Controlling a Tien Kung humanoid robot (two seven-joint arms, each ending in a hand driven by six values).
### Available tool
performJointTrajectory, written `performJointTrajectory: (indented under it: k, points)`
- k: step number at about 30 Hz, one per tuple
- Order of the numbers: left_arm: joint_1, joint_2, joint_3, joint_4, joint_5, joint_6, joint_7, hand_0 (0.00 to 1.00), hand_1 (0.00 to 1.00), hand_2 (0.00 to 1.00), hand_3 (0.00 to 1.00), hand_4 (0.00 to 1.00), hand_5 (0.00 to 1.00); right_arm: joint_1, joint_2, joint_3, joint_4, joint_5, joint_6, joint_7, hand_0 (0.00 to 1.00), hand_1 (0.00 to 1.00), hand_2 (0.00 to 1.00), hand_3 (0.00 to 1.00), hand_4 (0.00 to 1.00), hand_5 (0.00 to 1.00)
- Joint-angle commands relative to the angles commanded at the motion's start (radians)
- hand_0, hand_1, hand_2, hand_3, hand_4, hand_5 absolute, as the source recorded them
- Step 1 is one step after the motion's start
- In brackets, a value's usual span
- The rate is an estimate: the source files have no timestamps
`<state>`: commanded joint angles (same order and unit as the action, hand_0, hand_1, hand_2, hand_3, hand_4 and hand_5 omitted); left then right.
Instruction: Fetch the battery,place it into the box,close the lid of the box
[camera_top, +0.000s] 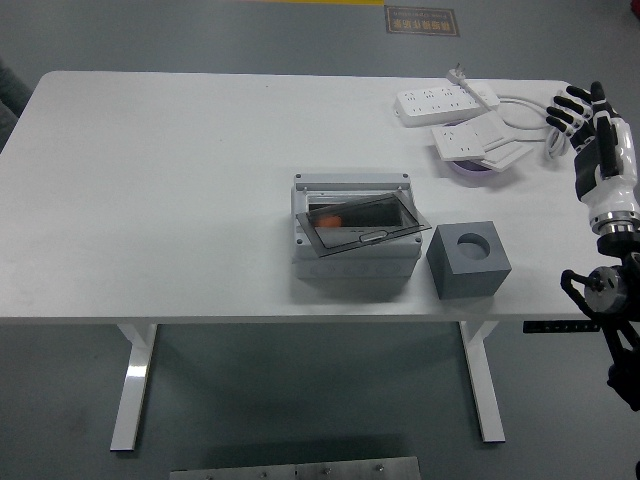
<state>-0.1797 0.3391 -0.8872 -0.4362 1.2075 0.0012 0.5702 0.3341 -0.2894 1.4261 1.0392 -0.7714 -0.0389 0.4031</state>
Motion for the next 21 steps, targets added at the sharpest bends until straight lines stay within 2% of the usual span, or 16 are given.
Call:
performJointTrajectory:
  k: [5, 6, 11, 12, 17, 18, 21]
  points:
    - [0.000, -0.002, 0.002, 0.000, -0.006, 0.001, 0.000, 0.632, 0.698, 0.573, 0.541, 0.500, 0.002, -0.011, 0.002, 0.030, 0.026, 0.002, 0.017, -0.024, 0.795, 0.714, 0.724, 0.748, 0.944, 0.928]
    - [0.000, -0.003, 0.003, 0.000, -0.007, 0.001, -0.001, 0.632, 0.698, 0.573, 0.541, 0.500, 0.002, -0.014, 0.001, 0.035, 0.032, -0.001, 0.019, -0.030, 0.822, 0.755, 0.757, 0.769, 0.966, 0.983]
    - [-0.001, -0.005, 0.007, 0.001, -0.014, 0.000, -0.002, 0.632, 0.698, 0.573, 0.541, 0.500, 0.002, -0.024, -0.003, 0.063, 0.070, -0.029, 0.028, -0.061, 0.822, 0.755, 0.757, 0.769, 0.966, 0.983]
    - [-0.001, -0.005, 0.007, 0.001, -0.014, 0.000, -0.002, 0.632, 0.698, 0.573, 0.541, 0.500, 0.002, -0.026, -0.004, 0.068, 0.077, -0.037, 0.029, -0.067, 0.823, 0.770, 0.799, 0.856, 0.998, 0.984]
    - [0.000, -0.006, 0.006, 0.002, -0.015, -0.002, -0.001, 0.632, 0.698, 0.573, 0.541, 0.500, 0.002, -0.034, -0.010, 0.091, 0.108, -0.079, 0.038, -0.094, 0.823, 0.770, 0.799, 0.856, 0.998, 0.984]
    - [0.000, -0.006, 0.006, 0.002, -0.015, -0.002, 0.000, 0.632, 0.698, 0.573, 0.541, 0.500, 0.002, -0.035, -0.011, 0.096, 0.112, -0.085, 0.038, -0.096, 0.833, 0.810, 0.831, 0.930, 0.998, 0.946]
    - [0.003, -0.005, 0.004, 0.002, -0.014, -0.003, 0.001, 0.632, 0.698, 0.573, 0.541, 0.500, 0.002, -0.039, -0.013, 0.106, 0.120, -0.093, 0.038, -0.098, 0.833, 0.810, 0.831, 0.930, 0.998, 0.946]
